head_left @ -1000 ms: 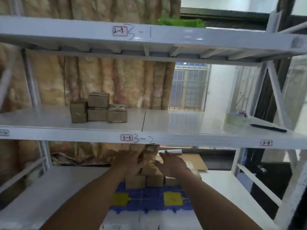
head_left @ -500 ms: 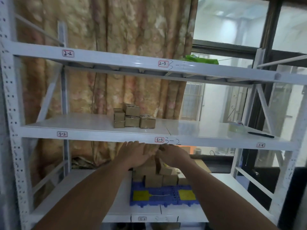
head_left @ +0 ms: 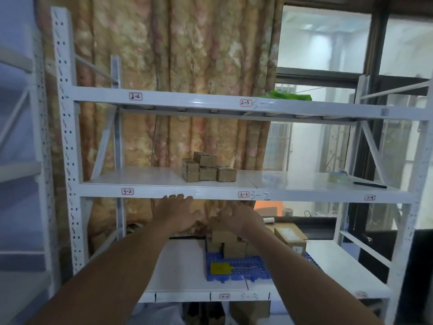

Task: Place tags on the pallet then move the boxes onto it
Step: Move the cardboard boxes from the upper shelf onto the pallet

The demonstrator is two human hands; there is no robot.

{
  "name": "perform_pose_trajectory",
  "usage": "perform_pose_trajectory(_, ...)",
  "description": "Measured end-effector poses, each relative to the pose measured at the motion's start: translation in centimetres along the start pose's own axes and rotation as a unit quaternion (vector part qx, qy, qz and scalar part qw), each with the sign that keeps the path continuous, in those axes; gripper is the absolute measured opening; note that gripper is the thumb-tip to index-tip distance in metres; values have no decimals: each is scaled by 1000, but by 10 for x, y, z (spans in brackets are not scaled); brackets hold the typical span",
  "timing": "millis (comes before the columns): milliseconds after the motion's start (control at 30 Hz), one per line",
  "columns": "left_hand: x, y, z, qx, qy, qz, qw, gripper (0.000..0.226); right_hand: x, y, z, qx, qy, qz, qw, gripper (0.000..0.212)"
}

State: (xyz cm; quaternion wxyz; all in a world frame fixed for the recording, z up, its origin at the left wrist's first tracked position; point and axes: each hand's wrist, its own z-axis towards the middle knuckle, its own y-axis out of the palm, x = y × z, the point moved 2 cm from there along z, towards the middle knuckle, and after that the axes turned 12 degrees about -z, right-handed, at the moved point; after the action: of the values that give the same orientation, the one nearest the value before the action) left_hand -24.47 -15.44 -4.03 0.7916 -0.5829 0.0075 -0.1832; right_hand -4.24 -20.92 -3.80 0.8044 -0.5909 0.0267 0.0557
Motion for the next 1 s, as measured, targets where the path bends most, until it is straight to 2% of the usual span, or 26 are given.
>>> perform_pose_trajectory(167,-24,-15,6,9,-10,-13,1000,78,-30,-15,13,-1,7,-8,1000,64)
perform_pose_trajectory(433,-85,-22,46,32,-8,-23,999,72,-83,-3,88,37,7,6,999,74)
perform_pose_trajectory(700,-128,-20,118,12,-9,-30,999,72,-111,14,165,49,24,-20,998,61)
perform_pose_trajectory(867,-129,-9,154,0,-10,-57,998,69,-108,24,204,41,42,-12,998,52)
perform_pose_trajectory(1000,-121,-3,180,-1,-16,-114,993,64,-102,31,233,36,43,-16,998,56)
